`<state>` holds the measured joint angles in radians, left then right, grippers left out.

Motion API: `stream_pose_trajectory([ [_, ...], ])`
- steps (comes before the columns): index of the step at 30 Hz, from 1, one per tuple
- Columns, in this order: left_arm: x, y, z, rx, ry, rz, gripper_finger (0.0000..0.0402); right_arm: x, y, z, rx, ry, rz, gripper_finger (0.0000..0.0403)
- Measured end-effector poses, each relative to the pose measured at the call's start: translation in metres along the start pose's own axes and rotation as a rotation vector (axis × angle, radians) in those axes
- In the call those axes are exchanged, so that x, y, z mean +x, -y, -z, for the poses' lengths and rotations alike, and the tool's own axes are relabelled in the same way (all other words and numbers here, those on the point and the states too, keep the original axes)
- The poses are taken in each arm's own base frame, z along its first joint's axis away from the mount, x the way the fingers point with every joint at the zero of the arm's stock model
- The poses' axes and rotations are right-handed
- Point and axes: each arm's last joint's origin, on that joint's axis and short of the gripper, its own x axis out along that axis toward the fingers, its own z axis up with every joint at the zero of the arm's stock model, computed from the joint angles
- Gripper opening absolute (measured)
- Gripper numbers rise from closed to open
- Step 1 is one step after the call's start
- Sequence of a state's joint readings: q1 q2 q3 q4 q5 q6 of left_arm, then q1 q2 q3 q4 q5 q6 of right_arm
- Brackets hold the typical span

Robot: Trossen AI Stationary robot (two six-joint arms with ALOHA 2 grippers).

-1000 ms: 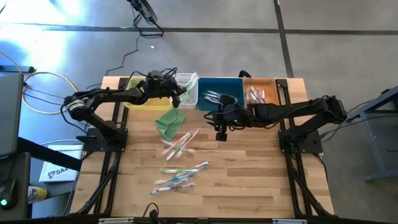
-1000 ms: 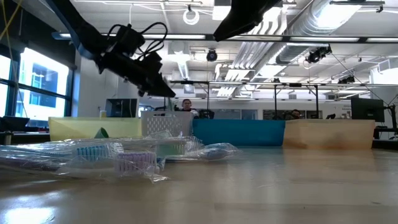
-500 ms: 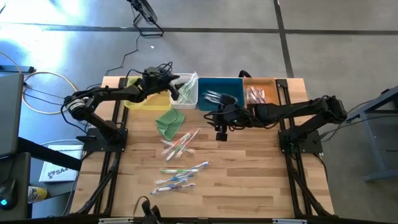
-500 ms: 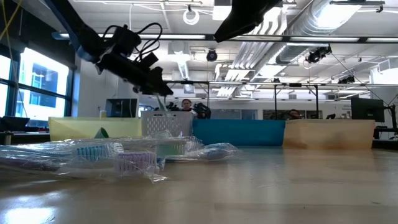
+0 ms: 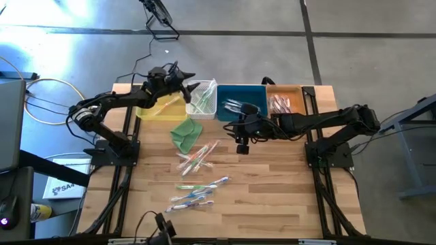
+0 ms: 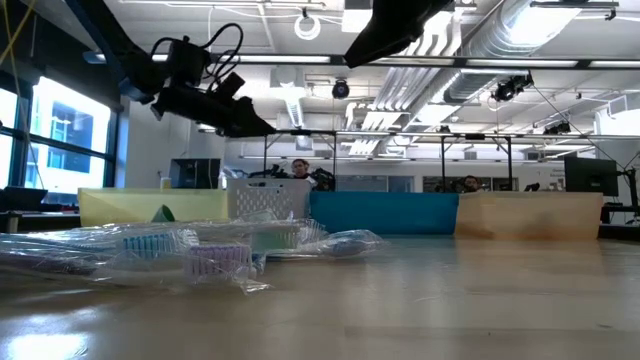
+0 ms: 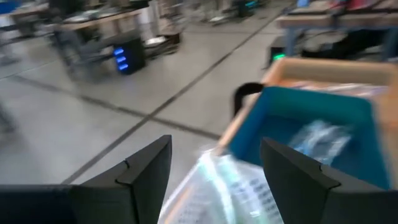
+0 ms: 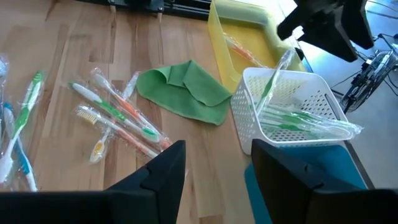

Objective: Pick & Place Toothbrushes
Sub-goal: Put the orange toothbrush into the yellow bin

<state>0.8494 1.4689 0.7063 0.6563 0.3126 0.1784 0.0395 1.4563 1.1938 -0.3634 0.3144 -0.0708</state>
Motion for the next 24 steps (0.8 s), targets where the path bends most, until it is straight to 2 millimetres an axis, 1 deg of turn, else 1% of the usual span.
stream_pose_trajectory([
  [3, 0.001, 0.007, -0.002, 0.003, 0.026, 0.087, 0.0239, 0.0, 0.0, 0.0, 0.0, 0.0, 0.0, 0.0176],
  [5, 0.002, 0.012, -0.003, 0.004, 0.03, 0.118, 0.0228, 0.0, 0.0, 0.0, 0.0, 0.0, 0.0, 0.0176],
  [7, 0.002, 0.017, -0.006, 0.009, 0.04, 0.136, 0.0207, 0.0, 0.0, 0.0, 0.002, 0.0, 0.0, 0.0176],
  [12, 0.005, 0.027, -0.01, 0.017, 0.063, 0.168, 0.014, 0.0, 0.0, 0.0, 0.024, -0.001, 0.0, 0.0176],
  [16, 0.005, 0.031, -0.01, -0.008, 0.062, 0.185, 0.0103, 0.0, 0.0, 0.0, 0.032, 0.0, 0.0, 0.0176],
  [20, 0.005, 0.032, -0.01, -0.036, 0.056, 0.214, 0.0083, 0.0, 0.0, 0.0, 0.092, 0.001, 0.0, 0.0176],
  [24, 0.005, 0.034, -0.01, -0.009, 0.073, 0.281, 0.0073, 0.0, 0.0, -0.001, 0.171, 0.007, 0.0, 0.0176],
])
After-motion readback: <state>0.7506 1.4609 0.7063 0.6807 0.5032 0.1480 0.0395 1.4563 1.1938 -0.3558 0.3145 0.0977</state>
